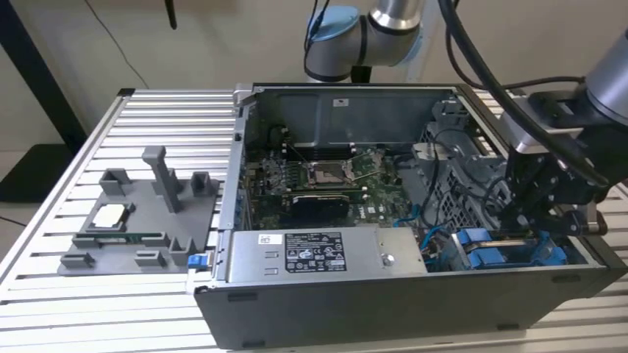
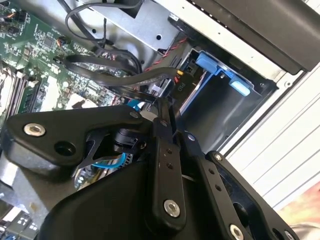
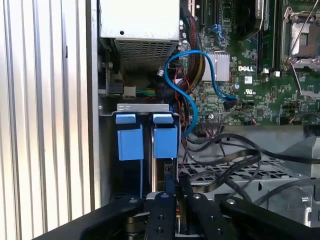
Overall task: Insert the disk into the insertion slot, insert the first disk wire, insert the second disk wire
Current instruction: 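Insert the second disk wire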
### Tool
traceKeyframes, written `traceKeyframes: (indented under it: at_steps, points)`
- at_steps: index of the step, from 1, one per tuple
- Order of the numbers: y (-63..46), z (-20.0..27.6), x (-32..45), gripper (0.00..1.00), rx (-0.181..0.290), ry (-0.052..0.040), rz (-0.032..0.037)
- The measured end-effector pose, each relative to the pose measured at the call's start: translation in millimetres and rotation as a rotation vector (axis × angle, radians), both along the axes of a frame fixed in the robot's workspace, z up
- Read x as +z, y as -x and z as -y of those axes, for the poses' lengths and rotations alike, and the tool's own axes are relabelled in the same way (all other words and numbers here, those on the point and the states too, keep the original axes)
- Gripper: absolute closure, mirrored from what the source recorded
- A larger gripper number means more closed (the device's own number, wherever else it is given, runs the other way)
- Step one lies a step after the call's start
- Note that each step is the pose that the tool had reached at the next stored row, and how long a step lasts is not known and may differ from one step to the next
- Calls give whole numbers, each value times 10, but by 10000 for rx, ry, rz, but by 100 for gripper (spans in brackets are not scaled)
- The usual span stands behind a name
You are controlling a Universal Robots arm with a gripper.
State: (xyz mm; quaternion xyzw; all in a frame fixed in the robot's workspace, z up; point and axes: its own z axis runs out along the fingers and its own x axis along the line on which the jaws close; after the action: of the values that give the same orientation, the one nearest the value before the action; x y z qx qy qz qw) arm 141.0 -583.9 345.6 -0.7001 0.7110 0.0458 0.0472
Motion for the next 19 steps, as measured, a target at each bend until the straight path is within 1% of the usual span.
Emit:
traceKeyframes:
  at_steps: [4,6,9,10,12,13,14,15,19]
  points:
    - [-7,13,-21,84,-1,-57,0]
    - [-8,17,-37,84,-1,-61,1]
    - [-8,22,-81,84,0,-58,0]
    - [-8,22,-90,84,0,-71,0]
    - [-8,24,-94,83,-1,-136,0]
    - [-8,23,-83,76,0,-150,0]
    - [-8,24,-61,76,0,-160,0]
    - [-8,24,-23,76,0,-167,0]
    - [-8,24,160,76,0,-176,0]
